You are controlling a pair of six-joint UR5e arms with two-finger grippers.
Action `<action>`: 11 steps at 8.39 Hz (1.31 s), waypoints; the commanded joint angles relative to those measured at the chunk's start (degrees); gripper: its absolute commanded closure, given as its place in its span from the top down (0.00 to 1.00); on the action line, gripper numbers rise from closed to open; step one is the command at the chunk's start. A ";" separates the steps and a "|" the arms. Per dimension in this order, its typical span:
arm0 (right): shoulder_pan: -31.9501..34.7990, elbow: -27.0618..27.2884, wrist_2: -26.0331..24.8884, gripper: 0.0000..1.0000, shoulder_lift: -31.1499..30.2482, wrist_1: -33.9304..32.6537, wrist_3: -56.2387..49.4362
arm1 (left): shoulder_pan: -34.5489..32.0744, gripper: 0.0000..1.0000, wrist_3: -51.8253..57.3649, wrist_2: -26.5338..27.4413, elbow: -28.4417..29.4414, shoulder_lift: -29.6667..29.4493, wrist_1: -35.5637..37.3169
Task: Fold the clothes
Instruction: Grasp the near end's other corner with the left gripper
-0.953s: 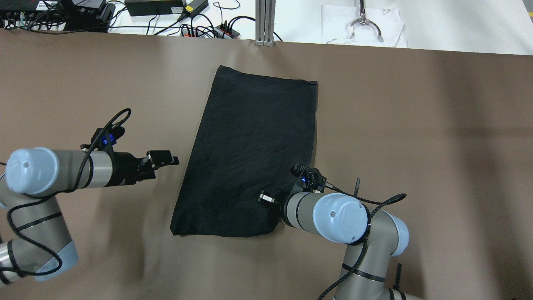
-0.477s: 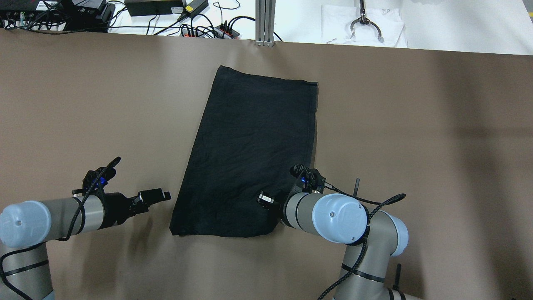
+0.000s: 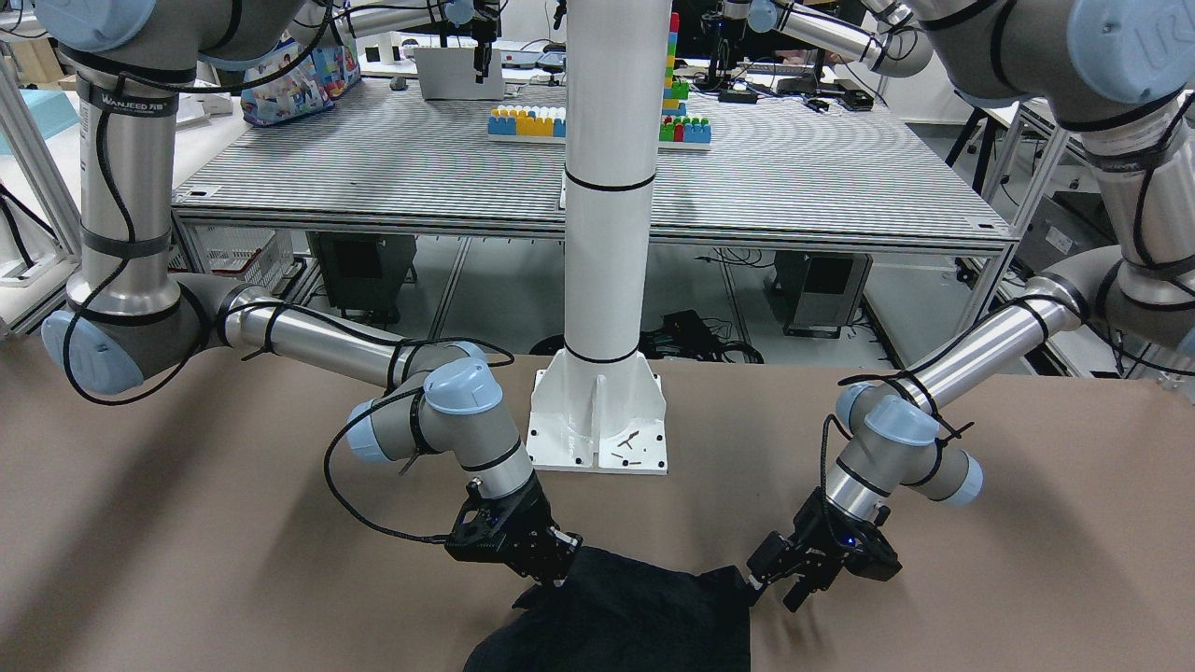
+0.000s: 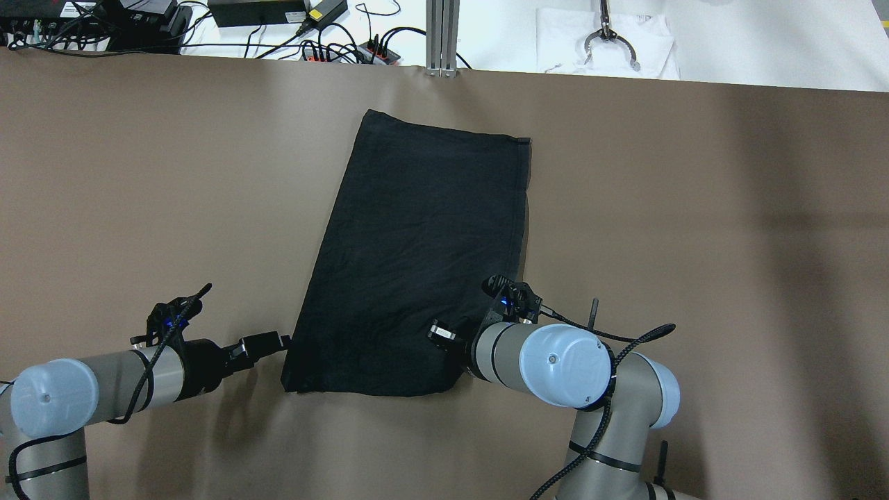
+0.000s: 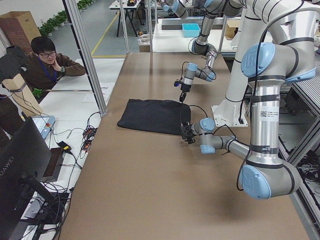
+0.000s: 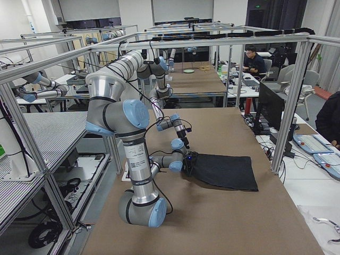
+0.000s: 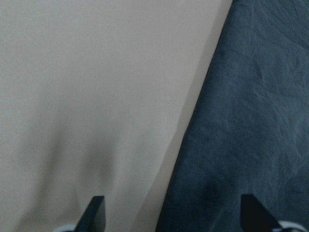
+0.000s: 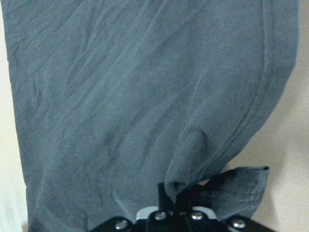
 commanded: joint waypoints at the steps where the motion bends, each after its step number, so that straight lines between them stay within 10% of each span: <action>1: -0.16 0.10 -0.08 0.00 -0.06 0.00 0.05 | 2.75 1.00 -0.01 2.79 -0.09 -0.26 0.24; 8: -0.08 0.89 -0.08 0.00 -0.41 0.09 0.14 | 5.66 0.90 -0.01 5.97 -1.15 -2.19 4.37; 9: -0.08 1.06 -0.08 0.00 -0.67 0.00 0.14 | 5.84 0.74 -0.01 6.06 -0.45 -2.89 4.46; 11: -0.08 1.07 -0.08 0.00 -1.11 0.09 0.14 | 5.66 0.00 -0.01 6.24 -0.18 -4.38 4.54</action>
